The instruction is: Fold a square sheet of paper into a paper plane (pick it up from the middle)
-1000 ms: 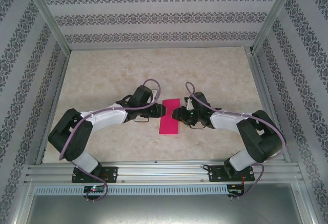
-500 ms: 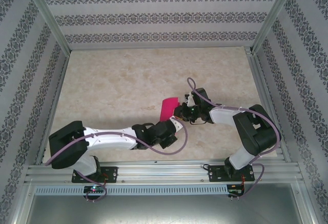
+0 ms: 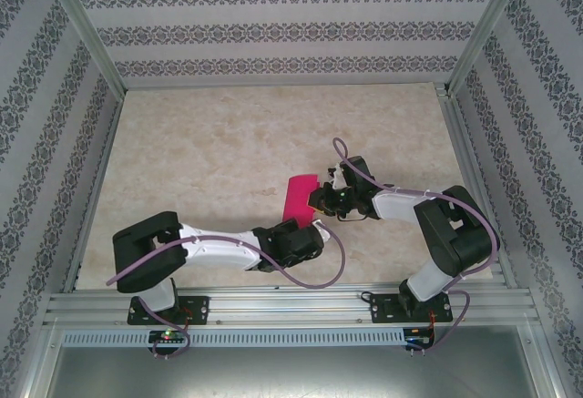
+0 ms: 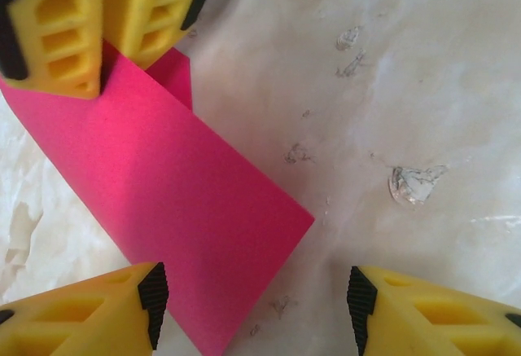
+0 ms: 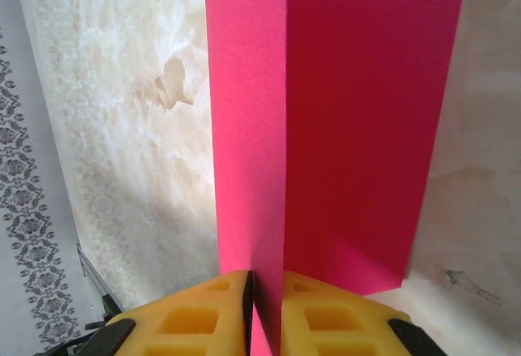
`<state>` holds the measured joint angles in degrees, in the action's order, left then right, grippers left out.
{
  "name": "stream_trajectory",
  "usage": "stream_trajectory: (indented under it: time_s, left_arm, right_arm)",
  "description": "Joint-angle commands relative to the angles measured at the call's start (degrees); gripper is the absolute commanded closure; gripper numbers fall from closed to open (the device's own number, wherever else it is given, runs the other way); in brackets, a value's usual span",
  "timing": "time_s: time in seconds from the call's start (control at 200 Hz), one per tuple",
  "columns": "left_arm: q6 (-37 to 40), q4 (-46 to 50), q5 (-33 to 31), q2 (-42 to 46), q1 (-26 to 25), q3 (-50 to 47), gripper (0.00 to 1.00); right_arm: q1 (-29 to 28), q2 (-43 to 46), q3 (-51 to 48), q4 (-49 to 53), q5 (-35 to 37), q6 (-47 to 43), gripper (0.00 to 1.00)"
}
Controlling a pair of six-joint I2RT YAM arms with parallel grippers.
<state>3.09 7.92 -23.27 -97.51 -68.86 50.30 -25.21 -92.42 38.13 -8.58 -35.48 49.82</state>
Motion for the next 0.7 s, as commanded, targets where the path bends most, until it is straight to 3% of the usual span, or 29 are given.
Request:
stream_trajectory:
  time_s: [0.0, 0.16, 0.4, 0.694]
  left_arm:
    - [2.08, -0.07, -2.88, -2.20, -1.28, 1.71, 0.37]
    - [1.59, -1.12, -6.50, -2.69, -1.27, 1.87, 0.46]
    - [0.29, -1.74, -6.96, -0.98, -1.28, 1.51, 0.81]
    - [-0.83, -0.73, -3.53, 1.69, -0.81, 1.11, 1.00]
  right_arm:
    - [0.43, -0.74, 1.16, 0.33, -0.90, 0.50, 0.82]
    - [0.43, -0.81, 1.15, 0.67, -0.89, 0.19, 0.81]
    - [0.48, -0.22, 1.64, 4.21, 0.68, -2.05, 0.77]
    - [0.77, 0.88, 1.95, 8.04, 2.62, -4.70, 0.75]
